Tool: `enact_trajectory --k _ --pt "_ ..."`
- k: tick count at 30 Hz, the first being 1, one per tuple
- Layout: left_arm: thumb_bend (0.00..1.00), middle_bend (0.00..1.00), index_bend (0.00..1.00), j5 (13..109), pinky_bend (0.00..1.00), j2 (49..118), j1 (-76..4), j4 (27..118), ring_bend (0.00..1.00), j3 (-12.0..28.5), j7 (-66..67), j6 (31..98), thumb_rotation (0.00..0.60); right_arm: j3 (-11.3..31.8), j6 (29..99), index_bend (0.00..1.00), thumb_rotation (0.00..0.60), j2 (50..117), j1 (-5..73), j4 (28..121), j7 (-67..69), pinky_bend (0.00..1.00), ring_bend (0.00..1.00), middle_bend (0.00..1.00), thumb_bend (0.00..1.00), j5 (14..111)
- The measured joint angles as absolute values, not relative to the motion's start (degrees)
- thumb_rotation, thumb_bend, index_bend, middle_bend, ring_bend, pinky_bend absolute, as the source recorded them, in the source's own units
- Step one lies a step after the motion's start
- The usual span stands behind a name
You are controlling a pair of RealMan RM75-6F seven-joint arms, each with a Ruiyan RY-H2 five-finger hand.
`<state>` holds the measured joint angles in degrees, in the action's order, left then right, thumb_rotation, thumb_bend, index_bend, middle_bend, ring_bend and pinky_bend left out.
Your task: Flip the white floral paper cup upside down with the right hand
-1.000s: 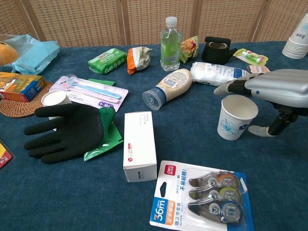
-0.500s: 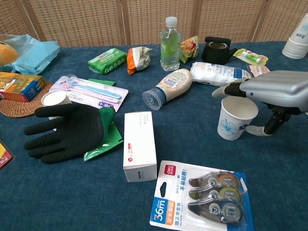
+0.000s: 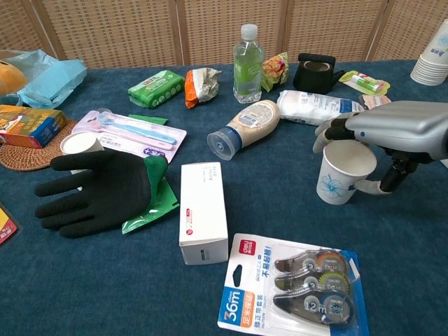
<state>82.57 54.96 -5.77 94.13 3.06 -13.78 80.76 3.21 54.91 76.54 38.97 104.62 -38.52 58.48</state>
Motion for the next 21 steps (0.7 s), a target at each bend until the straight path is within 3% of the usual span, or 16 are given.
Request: enact_trajectory --k 7,21 --pt "0.47 0.05 0.03 82.5 0.0 55.03 -5.93 93.97 0.02 3.18 -13.97 80.56 0.6 3.34 54.88 0.26 0.6 76.64 39.29 104.12 -35.93 0.36 0.12 0.16 0.42 58.69" --pt "0.47 0.06 0.03 82.61 0.0 54.92 -5.85 93.91 0.02 3.21 -14.12 80.79 0.6 5.35 53.3 0.26 0.6 74.74 38.91 104.73 -23.47 0.36 0.13 0.16 0.42 60.39"
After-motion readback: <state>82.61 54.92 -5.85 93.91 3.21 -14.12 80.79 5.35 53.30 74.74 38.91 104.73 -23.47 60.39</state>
